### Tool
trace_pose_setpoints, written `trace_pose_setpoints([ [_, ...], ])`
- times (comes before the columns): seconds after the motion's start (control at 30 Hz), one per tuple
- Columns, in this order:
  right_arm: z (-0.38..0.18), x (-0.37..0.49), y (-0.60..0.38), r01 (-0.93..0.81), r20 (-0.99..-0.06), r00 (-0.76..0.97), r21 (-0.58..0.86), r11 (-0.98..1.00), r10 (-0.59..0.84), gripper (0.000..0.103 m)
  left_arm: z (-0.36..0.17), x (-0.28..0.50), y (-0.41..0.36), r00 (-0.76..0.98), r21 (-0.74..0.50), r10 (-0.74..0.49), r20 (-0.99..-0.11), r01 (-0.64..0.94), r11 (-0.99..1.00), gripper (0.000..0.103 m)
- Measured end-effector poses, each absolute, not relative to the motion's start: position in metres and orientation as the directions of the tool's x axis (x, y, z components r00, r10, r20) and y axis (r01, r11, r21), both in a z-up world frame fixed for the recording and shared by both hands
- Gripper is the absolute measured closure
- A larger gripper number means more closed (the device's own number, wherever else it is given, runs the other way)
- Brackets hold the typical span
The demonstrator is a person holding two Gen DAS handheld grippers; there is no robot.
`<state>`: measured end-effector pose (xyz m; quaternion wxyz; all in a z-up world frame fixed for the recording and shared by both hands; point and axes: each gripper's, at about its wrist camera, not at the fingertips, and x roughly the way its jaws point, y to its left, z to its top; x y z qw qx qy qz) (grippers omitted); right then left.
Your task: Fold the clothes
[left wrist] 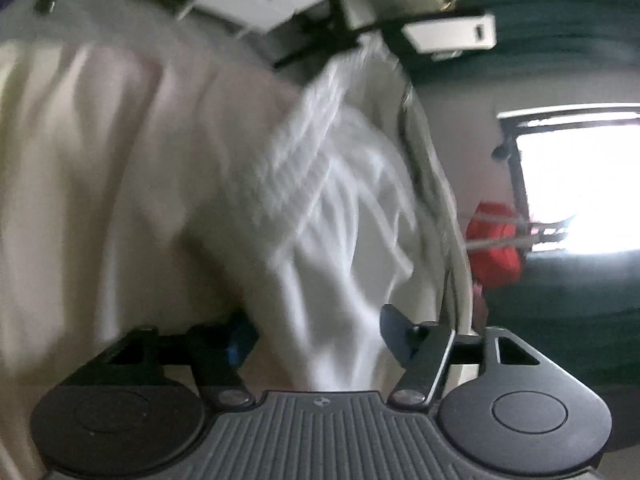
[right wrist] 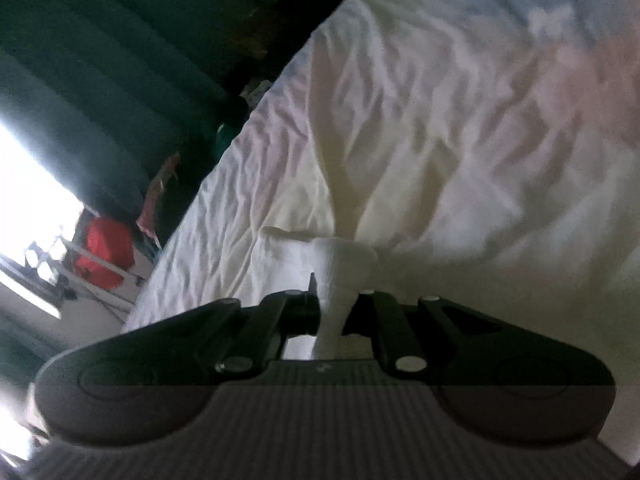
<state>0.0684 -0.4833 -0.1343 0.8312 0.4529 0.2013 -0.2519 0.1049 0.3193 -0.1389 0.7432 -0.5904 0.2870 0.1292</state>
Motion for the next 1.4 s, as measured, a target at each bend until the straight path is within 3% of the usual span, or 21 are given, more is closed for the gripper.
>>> trace_pose_setpoints([
  [0.13, -0.13, 0.075, -0.484, 0.607, -0.585, 0.779, 0.612, 0.507, -0.226, 0.095, -0.127, 0.121, 0.334, 0.741, -0.727, -0.177, -0.647, -0.531, 0.435, 0.071],
  [0.2, -0.131, 0.075, -0.484, 0.605, -0.592, 0.779, 0.622, 0.497, -0.207, 0.095, -0.118, 0.124, 0.336, 0.727, -0.689, -0.16, -0.667, -0.522, 0.502, 0.077],
  [0.27, -0.132, 0.072, -0.481, 0.605, -0.593, 0.78, 0.632, 0.484, -0.2, 0.095, -0.108, 0.12, 0.337, 0.746, -0.699, -0.132, -0.653, -0.526, 0.485, 0.092],
  [0.47, -0.135, 0.062, -0.485, 0.605, -0.578, 0.786, 0.645, 0.467, -0.221, 0.095, -0.054, 0.094, 0.358, 0.805, -0.674, 0.02, -0.593, -0.51, 0.534, 0.098],
  [0.63, -0.133, 0.038, -0.489, 0.61, -0.517, 0.792, 0.66, 0.438, -0.325, 0.095, -0.009, 0.074, 0.39, 0.816, -0.678, 0.042, -0.576, -0.506, 0.533, 0.098],
  [0.77, -0.13, 0.018, -0.491, 0.653, -0.511, 0.752, 0.66, 0.371, -0.416, 0.095, -0.014, 0.061, 0.407, 0.774, -0.647, 0.014, -0.633, -0.539, 0.539, 0.098],
  [0.9, -0.142, 0.013, -0.497, 0.734, -0.61, 0.676, 0.61, 0.298, -0.414, 0.095, -0.043, 0.054, 0.407, 0.697, -0.543, 0.04, -0.716, -0.593, 0.595, 0.098],
  [1.0, -0.156, 0.013, -0.504, 0.775, -0.68, 0.63, 0.578, 0.256, -0.374, 0.095, -0.058, 0.054, 0.398, 0.67, -0.463, 0.075, -0.739, -0.585, 0.666, 0.09],
  [1.1, -0.155, 0.014, -0.506, 0.768, -0.68, 0.64, 0.585, 0.26, -0.358, 0.091, -0.058, 0.054, 0.385, 0.653, -0.409, 0.092, -0.752, -0.571, 0.712, 0.075],
  [1.17, -0.152, 0.015, -0.507, 0.763, -0.677, 0.646, 0.586, 0.272, -0.354, 0.089, -0.05, 0.054, 0.373, 0.663, -0.378, 0.103, -0.741, -0.539, 0.752, 0.051],
  [1.23, -0.142, 0.019, -0.501, 0.762, -0.657, 0.647, 0.56, 0.324, -0.386, 0.074, -0.04, 0.053, 0.36, 0.677, -0.335, 0.119, -0.726, -0.499, 0.799, 0.04],
  [1.27, -0.137, 0.021, -0.497, 0.765, -0.648, 0.644, 0.542, 0.347, -0.406, 0.063, -0.033, 0.051, 0.35, 0.682, -0.294, 0.142, -0.717, -0.481, 0.826, 0.038],
  [1.3, -0.132, 0.023, -0.493, 0.768, -0.639, 0.641, 0.524, 0.369, -0.426, 0.045, -0.026, 0.049, 0.342, 0.689, -0.257, 0.165, -0.706, -0.467, 0.846, 0.036],
  [1.37, -0.119, 0.026, -0.484, 0.777, -0.606, 0.629, 0.467, 0.422, -0.487, 0.027, -0.014, 0.046, 0.324, 0.705, -0.183, 0.207, -0.678, -0.435, 0.882, 0.026],
  [1.4, -0.113, 0.028, -0.478, 0.782, -0.584, 0.623, 0.433, 0.449, -0.521, 0.025, -0.007, 0.043, 0.314, 0.727, -0.169, 0.211, -0.653, -0.412, 0.895, 0.025],
])
